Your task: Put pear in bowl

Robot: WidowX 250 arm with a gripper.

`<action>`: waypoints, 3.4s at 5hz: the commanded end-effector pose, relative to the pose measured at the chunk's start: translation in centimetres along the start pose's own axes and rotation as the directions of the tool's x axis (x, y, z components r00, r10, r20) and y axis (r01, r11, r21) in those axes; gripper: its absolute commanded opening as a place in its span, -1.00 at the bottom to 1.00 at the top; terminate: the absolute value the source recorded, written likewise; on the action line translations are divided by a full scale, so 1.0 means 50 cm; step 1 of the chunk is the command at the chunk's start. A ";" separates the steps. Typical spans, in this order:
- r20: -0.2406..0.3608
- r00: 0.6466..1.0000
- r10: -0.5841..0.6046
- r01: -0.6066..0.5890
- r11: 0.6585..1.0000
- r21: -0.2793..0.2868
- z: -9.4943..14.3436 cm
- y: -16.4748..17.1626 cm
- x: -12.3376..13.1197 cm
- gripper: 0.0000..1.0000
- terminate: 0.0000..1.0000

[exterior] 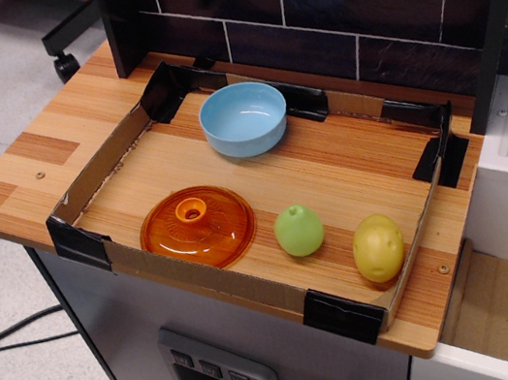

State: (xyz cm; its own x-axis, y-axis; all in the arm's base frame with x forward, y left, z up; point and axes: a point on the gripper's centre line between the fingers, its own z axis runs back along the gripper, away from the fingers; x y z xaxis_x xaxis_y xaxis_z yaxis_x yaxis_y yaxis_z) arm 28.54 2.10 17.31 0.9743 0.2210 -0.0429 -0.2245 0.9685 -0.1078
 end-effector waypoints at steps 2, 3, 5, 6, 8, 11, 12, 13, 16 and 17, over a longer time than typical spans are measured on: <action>-0.010 0.978 -0.209 0.208 0.977 -0.038 -0.099 -0.095 -0.035 1.00 -1.00; -0.038 0.971 -0.236 0.237 0.971 0.025 -0.143 -0.076 -0.038 1.00 -1.00; -0.103 0.964 -0.246 0.253 0.966 0.058 -0.207 -0.057 -0.054 1.00 -1.00; -0.154 0.961 -0.229 0.236 0.971 0.029 -0.239 -0.065 -0.062 1.00 -1.00; -0.144 0.965 -0.220 0.226 0.974 0.030 -0.275 -0.080 -0.059 1.00 -1.00; -0.112 0.974 -0.198 0.208 0.973 0.097 -0.294 -0.042 -0.031 1.00 -1.00; -0.124 0.977 -0.175 0.191 0.973 0.128 -0.317 -0.044 -0.031 1.00 -1.00; -0.118 0.978 -0.169 0.184 0.975 0.128 -0.317 -0.053 -0.034 -1.00 -1.00; 0.008 0.999 -0.034 0.033 0.999 0.041 -0.185 -0.074 0.015 -1.00 -1.00; 0.103 0.994 0.025 -0.029 0.999 0.037 -0.143 -0.063 0.052 -1.00 -1.00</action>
State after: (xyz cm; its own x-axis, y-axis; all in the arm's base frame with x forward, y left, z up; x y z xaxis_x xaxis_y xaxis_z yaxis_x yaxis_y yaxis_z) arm 31.74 -1.30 8.03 0.9676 0.2523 -0.0080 -0.2524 0.9664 -0.0477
